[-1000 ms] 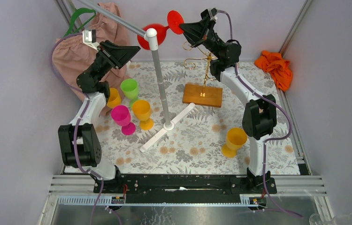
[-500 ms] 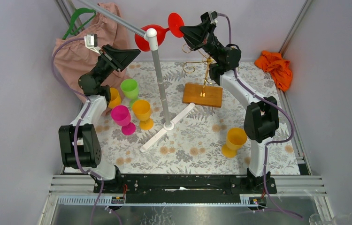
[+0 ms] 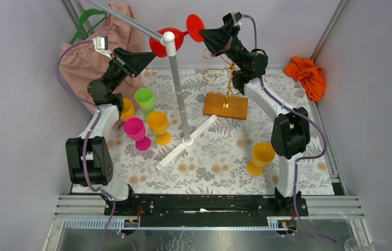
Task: Take the wine glass off the wine glass rack
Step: Place the wine glass at the center of the board.
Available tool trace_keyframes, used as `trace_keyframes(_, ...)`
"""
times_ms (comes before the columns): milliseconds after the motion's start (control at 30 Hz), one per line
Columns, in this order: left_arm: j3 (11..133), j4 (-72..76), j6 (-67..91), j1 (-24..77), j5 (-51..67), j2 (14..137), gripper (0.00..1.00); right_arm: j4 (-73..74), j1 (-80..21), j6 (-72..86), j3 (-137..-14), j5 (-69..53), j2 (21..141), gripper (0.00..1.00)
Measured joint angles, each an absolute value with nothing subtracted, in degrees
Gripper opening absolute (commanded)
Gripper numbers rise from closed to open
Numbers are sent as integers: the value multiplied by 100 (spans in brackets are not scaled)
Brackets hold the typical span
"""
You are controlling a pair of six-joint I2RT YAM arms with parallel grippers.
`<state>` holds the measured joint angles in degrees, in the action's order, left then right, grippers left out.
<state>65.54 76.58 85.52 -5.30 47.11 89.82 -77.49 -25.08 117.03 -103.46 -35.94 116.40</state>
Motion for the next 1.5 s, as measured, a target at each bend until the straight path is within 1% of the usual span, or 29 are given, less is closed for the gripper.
trace_keyframes(200, 6936, 7999, 8650, -340, 4689, 9284, 36, -7769, -2510, 11705, -10479, -3612, 11725, 0)
trace_keyframes(333, 7140, 8322, 8691, -176, 4692, 9513, 35, -8062, -2515, 11705, -10516, -3564, 11754, 0)
trace_keyframes(533, 7242, 8560, 8707, -64, 4703, 9625, 33, -8340, -2552, 11705, -10398, -3463, 11736, 0)
trace_keyframes(733, 7223, 8580, 8589, 16, 4764, 9507, 30, -8392, -2655, 11705, -9515, -3063, 11279, 0)
trace_keyframes(967, 6838, 8578, 8357, 16, 4772, 8772, 30, -8263, -2834, 11705, -8414, -2565, 10621, 0)
trace_keyframes(1100, 6761, 8619, 8311, 34, 4770, 8624, 30, -7961, -2886, 11705, -8396, -2554, 10593, 0)
trace_keyframes(1233, 6764, 8617, 8311, 40, 4766, 8731, 29, -7365, -2886, 11705, -8589, -2661, 10678, 0)
trace_keyframes(1300, 6801, 8619, 8331, 40, 4748, 8864, 26, -7085, -2871, 11705, -8720, -2665, 10733, 0)
trace_keyframes(1433, 6945, 8680, 8466, 40, 4689, 9133, 5, -6637, -2788, 11705, -8897, -2620, 10836, 0)
trace_keyframes(1467, 6969, 8735, 8517, 45, 4687, 9144, 1, -6475, -2768, 11708, -8958, -2609, 10881, 0)
trace_keyframes(1500, 6997, 8785, 8534, 62, 4687, 9144, 0, -6357, -2757, 11708, -9019, -2609, 10914, 0)
